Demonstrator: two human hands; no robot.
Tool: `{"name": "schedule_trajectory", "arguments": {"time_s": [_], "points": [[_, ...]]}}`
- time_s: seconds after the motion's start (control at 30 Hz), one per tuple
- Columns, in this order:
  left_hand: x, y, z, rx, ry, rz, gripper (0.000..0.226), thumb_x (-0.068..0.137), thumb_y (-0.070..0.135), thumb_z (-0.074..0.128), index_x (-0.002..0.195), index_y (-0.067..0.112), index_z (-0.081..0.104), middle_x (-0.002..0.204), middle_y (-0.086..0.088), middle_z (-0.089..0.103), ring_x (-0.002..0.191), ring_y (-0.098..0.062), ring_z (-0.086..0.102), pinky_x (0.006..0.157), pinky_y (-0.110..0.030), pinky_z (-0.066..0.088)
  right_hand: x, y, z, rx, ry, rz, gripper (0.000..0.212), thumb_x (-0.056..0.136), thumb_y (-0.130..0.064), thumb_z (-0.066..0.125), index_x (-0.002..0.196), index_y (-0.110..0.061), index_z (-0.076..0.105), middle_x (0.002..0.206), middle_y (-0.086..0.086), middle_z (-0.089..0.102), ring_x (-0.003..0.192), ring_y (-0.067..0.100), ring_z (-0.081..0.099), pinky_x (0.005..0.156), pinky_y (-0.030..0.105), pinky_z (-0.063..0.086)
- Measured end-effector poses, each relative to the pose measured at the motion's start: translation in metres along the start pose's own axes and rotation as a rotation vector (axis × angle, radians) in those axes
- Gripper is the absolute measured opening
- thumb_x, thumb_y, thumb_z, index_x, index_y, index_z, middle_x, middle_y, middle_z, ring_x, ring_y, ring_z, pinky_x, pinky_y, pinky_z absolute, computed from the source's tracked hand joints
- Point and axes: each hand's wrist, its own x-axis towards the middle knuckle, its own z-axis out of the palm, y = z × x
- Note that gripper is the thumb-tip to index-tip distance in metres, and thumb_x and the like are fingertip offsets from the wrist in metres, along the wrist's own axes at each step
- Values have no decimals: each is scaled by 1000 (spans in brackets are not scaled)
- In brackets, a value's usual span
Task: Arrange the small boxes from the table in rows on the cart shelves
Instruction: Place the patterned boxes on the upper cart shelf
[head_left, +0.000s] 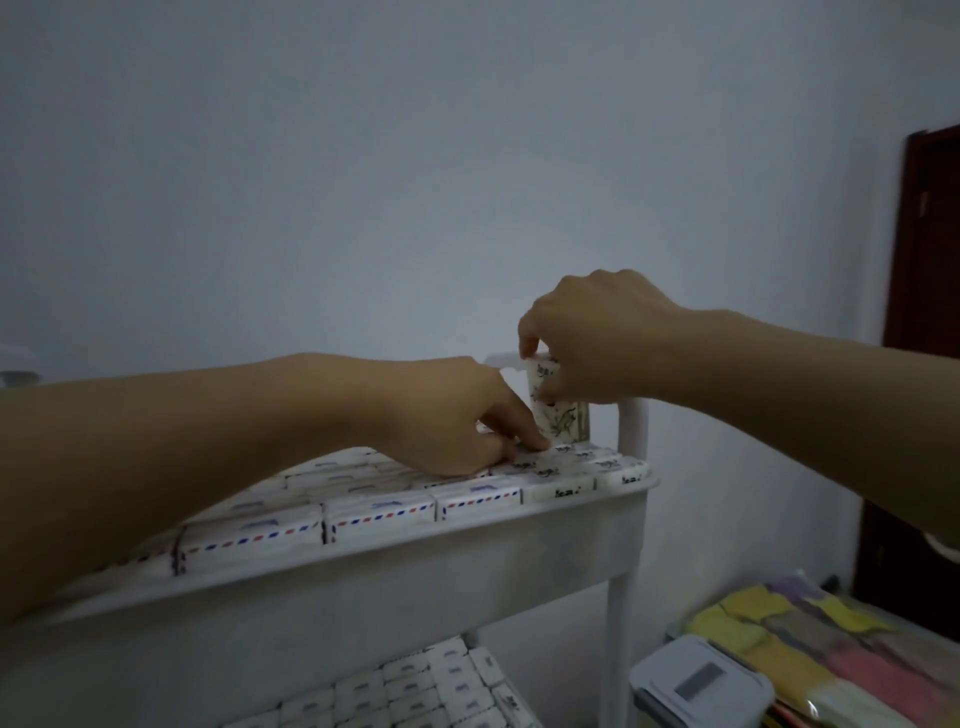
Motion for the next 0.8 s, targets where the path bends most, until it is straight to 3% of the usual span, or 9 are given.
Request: {"name": "schedule_trajectory", "arguments": {"time_s": [0.27,0.4,0.43,0.53,0.6,0.8], "points": [[-3,4,-8,75,-51,-11,50,93,13,43,130,43,57,132,19,58,115,4,53,103,-14,37,1,-11,10,-25,-47,-24,38,87,-39,67,119,-20,59,107,1,64,91,20,61,66,29,39],[-5,5,-7,84,-47,-16,50,93,13,43,129,45,57,116,22,65,110,0,56,104,-22,41,-7,-7,14,-113,-21,-129,45,89,-51,58,117,-17,52,104,2,60,80,10,40,69,28,39],[-5,5,-7,87,-46,-16,50,93,13,43,129,45,57,112,23,65,108,-1,57,103,-23,42,-9,-5,15,-116,-20,-148,46,89,-54,55,117,-18,53,108,1,60,87,10,41,77,28,43],[-5,5,-8,74,-43,-16,50,93,13,43,130,43,57,127,18,62,110,0,57,103,-21,42,-16,4,15,-146,-53,-188,41,89,-47,51,123,-25,56,127,-2,54,124,20,36,96,36,43],[-5,6,-8,63,-41,-19,49,94,13,43,130,42,57,130,17,60,112,1,56,102,-18,42,-20,8,12,-147,-66,-172,39,89,-39,53,127,-30,56,135,-3,47,129,21,31,98,37,42],[-4,6,-7,54,-43,-24,48,94,12,43,130,40,58,131,19,59,115,2,54,104,-17,40,-24,4,20,-160,-32,-99,20,92,-28,55,108,-24,65,134,-1,46,128,21,33,97,35,42]]}}
